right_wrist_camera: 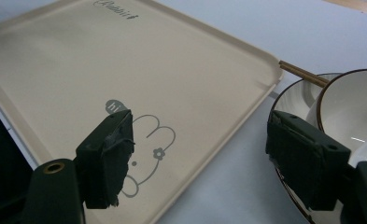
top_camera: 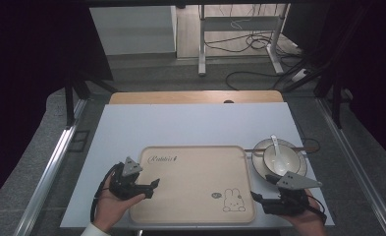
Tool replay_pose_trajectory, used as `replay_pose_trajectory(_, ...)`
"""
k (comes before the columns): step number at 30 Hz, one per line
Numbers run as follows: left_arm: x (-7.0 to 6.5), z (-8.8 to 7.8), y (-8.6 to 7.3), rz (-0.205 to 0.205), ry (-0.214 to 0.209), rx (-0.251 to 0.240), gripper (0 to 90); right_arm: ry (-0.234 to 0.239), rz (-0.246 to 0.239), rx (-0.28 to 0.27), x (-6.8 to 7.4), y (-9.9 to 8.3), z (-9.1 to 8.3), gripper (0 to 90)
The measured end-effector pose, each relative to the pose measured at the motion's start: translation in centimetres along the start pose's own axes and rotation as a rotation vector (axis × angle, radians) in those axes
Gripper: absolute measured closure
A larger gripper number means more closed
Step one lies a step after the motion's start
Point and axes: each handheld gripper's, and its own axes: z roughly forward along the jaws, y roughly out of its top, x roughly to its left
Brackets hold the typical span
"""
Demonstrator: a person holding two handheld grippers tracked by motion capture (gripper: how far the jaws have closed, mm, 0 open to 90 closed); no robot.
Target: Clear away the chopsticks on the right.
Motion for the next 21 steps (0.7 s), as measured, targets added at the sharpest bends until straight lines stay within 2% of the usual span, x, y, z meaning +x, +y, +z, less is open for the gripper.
replay_pose_trajectory(11,-0.1,-0.4,-0.4,0.008,0.039,0.0,13.6,0.005,-0.008,0.012,0.1,0.4,0.2,25.7)
replay_pose_trajectory(18,-0.1,-0.4,-0.4,0.013,0.03,0.005,13.6,0.02,-0.006,0.014,0.0,0.5,0.3,26.0)
replay_pose_trajectory(21,0.1,-0.7,-0.3,0.005,0.036,-0.008,13.6,0.021,-0.009,0.016,-0.2,1.2,0.2,25.8)
